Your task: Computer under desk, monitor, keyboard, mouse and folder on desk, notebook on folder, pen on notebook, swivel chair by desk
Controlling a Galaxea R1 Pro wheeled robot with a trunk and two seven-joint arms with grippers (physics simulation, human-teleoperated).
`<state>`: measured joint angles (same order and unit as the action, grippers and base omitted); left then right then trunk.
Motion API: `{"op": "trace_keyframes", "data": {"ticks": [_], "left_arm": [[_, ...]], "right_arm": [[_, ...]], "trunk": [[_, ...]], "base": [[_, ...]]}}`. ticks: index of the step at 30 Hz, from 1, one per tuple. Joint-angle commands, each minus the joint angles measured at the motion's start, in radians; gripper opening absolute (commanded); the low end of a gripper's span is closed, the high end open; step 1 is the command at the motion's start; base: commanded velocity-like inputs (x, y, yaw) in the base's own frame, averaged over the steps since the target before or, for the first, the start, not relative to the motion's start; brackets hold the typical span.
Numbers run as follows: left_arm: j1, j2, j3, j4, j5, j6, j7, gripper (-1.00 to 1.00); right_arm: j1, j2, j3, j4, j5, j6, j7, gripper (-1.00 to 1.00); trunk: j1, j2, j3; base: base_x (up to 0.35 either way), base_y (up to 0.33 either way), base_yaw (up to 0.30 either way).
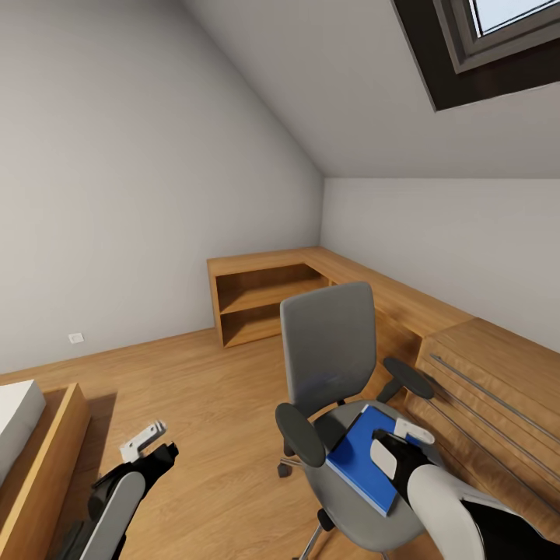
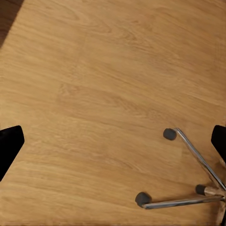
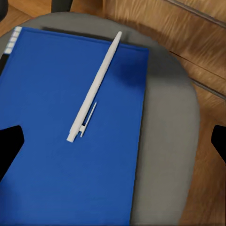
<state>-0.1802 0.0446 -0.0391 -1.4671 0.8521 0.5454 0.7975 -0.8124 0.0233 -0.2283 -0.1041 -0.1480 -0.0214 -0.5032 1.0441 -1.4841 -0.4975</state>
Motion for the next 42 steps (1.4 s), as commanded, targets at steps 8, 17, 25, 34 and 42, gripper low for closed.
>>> {"op": "trace_keyframes", "data": {"ticks": [8, 17, 25, 34, 42], "left_arm": [[-0.001, 0.005, -0.058, 0.074, -0.108, -0.003, 0.008, 1.0], [-0.001, 0.004, -0.057, 0.079, -0.145, -0.004, 0.009, 1.0], [-0.001, 0.004, -0.054, 0.078, -0.146, -0.016, 0.009, 1.0], [-0.001, 0.005, -0.05, 0.063, -0.146, -0.018, 0.009, 1.0], [-0.001, 0.004, -0.05, 0.041, -0.146, -0.019, 0.009, 1.0]], "right_arm": [[-0.001, 0.0, 0.001, -0.021, -0.011, 0.083, -0.003, 1.0], [-0.001, 0.0, 0.001, -0.023, -0.012, 0.104, 0.016, 1.0], [0.0, -0.022, -0.034, -0.023, -0.079, 0.145, 0.076, 1.0], [0.0, -0.04, -0.045, -0.023, -0.131, 0.147, 0.088, 1.0], [0.0, -0.043, -0.046, -0.024, -0.132, 0.145, 0.087, 1.0]], "trunk": [[0.0, -0.001, -0.001], [0.0, -0.001, -0.001], [0.0, -0.001, -0.001], [0.0, -0.001, -0.001], [0.0, -0.001, -0.001]], "base": [[0.091, 0.0, 0.0], [0.163, 0.0, 0.0], [0.125, 0.0, 0.0], [0.014, 0.0, 0.0], [0.004, 0.0, 0.0]]}}
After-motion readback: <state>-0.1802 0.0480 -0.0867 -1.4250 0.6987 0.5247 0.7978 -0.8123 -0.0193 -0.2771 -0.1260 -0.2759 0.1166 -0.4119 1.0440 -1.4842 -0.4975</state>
